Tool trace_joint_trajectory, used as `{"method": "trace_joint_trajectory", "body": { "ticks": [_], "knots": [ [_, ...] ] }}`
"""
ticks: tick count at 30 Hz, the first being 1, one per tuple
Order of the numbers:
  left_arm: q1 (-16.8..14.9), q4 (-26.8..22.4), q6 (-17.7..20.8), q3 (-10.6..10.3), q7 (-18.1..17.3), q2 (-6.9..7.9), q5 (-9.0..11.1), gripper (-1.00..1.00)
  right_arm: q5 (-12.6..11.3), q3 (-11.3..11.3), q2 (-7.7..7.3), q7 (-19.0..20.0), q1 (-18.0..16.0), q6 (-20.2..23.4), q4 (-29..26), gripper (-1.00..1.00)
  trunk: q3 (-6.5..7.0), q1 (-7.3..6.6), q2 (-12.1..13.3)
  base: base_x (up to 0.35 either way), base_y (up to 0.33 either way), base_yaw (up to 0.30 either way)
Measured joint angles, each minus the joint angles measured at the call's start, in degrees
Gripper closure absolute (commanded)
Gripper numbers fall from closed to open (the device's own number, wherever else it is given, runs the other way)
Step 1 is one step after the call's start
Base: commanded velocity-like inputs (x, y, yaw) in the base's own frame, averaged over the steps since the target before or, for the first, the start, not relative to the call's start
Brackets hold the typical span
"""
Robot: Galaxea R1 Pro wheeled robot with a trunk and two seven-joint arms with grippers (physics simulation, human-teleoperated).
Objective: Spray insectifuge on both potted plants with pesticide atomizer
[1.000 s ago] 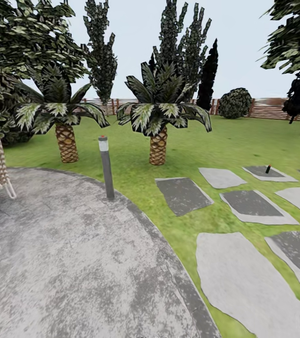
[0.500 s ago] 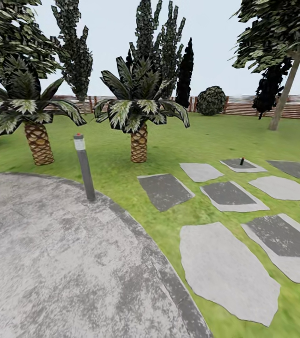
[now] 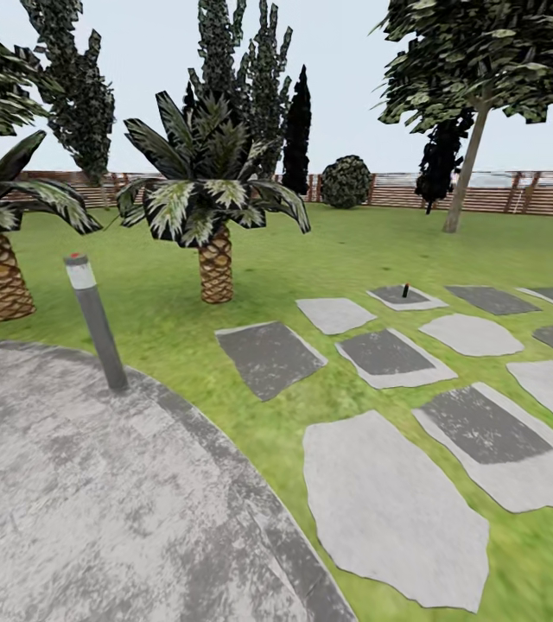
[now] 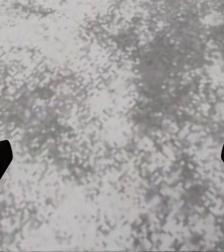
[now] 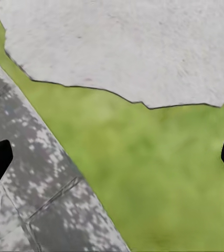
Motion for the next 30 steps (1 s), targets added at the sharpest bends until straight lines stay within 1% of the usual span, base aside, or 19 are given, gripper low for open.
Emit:
{"method": "trace_joint_trajectory", "body": {
  "ticks": [11, 13, 30],
  "knots": [
    [0.0, 0.0, 0.0, 0.0, 0.0, 0.0, 0.0, -1.0, 0.0, -0.1, 0.01, 0.0, 0.0, 0.0, 0.0, -1.0, -0.23, 0.0, 0.0, 0.338, 0.0, -0.288],
    [0.0, 0.0, 0.0, 0.0, 0.0, 0.0, -0.1, -1.0, 0.0, -0.1, 0.0, 0.0, 0.0, 0.0, 0.0, -1.0, -0.27, 0.0, 0.0, 0.338, 0.0, -0.178],
    [0.0, 0.1, 0.0, -0.1, -0.1, -0.08, -0.4, -1.0, 0.2, 0.3, 0.15, 0.3, 0.0, 0.0, 0.1, -1.0, -0.3, 0.0, 0.0, 0.338, 0.0, -0.013]
  ]
}}
